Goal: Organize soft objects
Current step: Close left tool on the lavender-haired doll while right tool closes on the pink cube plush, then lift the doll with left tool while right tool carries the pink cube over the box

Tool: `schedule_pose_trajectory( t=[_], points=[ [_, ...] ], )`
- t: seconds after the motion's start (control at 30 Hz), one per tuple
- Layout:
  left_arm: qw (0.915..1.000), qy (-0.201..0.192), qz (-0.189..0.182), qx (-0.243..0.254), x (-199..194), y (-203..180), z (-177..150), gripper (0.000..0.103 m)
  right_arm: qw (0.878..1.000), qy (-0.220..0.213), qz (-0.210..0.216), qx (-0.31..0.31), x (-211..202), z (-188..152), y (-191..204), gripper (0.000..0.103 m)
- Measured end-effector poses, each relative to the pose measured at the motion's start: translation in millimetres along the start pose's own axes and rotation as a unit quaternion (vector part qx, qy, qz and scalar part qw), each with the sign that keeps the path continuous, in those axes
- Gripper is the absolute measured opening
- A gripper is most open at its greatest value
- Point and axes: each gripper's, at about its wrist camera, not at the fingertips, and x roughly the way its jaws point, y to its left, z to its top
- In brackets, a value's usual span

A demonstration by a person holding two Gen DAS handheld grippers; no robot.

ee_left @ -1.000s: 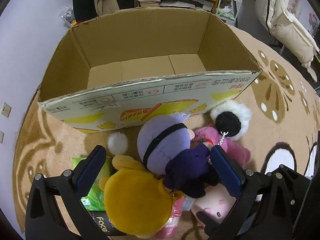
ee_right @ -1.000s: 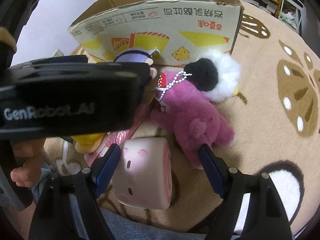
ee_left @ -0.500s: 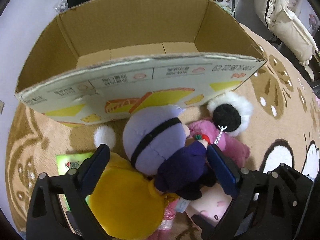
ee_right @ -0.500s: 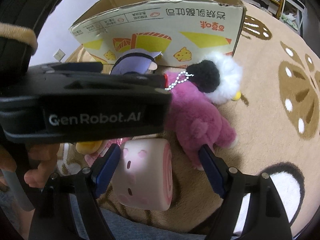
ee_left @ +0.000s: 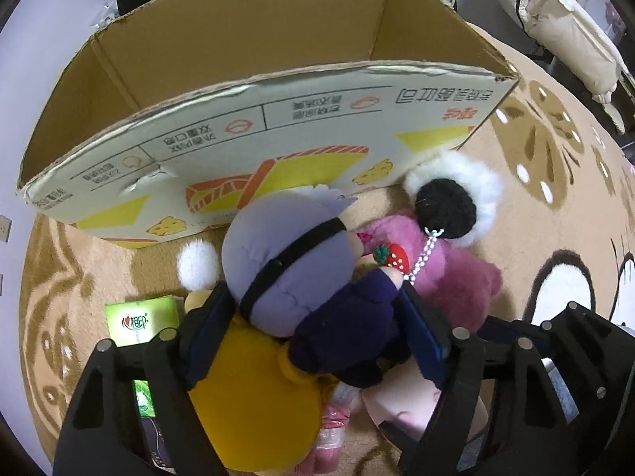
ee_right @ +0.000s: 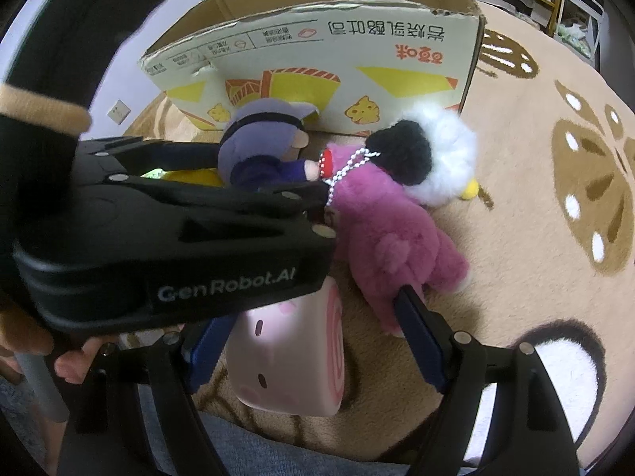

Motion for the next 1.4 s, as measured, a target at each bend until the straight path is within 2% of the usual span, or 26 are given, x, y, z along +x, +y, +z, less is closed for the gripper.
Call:
schedule_pose_trajectory(
  t=[0.2,0.37,0.53,0.57,0.6,0.67,0.8,1.03,1.4],
  points=[
    [0.9999,-0.01,-0.002,-0.001,-12.3,8.0,-5.4,0.072,1.0,-0.004,-0.007,-0.007,-0.7,-0.5,5.7,0.085],
    [0.9997,-0.023,0.006,0.001,-23.7,6.1,-7.2,0.071,1.0,-0.02,-0.008,-0.013,-12.4,-4.3,11.6,0.085],
    [0.9994,-0.032,0.008,-0.009,-34.0,14.2,-10.4,0.071,1.0,0.002,-0.007,-0.026,-7.8,-9.3,19.2,0.085],
    [0.9993,-0.034,0.016,-0.008,-35.2,13.7,-11.5,0.071,0.999,0.014,-0.012,-0.028,-2.5,-9.6,20.7,0.08],
    [0.9992,-0.036,0.017,-0.01,-36.9,16.3,-12.5,0.071,0.999,0.019,-0.01,-0.026,0.6,-9.3,20.1,0.063],
    [0.999,-0.04,0.013,-0.017,-41.0,20.2,-12.5,0.071,1.0,0.022,0.003,-0.019,5.0,-8.6,18.6,0.051],
    [0.9981,-0.055,0.022,-0.02,-50.4,22.0,-14.4,0.071,1.0,-0.008,-0.009,-0.023,-2.8,-8.7,20.7,0.044],
    [0.9958,-0.075,0.033,-0.041,-64.0,27.2,-17.0,0.071,0.999,-0.051,-0.004,-0.017,-18.9,-8.0,16.7,0.039],
    [0.9878,-0.114,0.093,-0.049,-98.0,34.8,-37.2,0.071,0.989,-0.145,-0.003,-0.015,-56.4,-8.2,12.0,0.038]
  ],
)
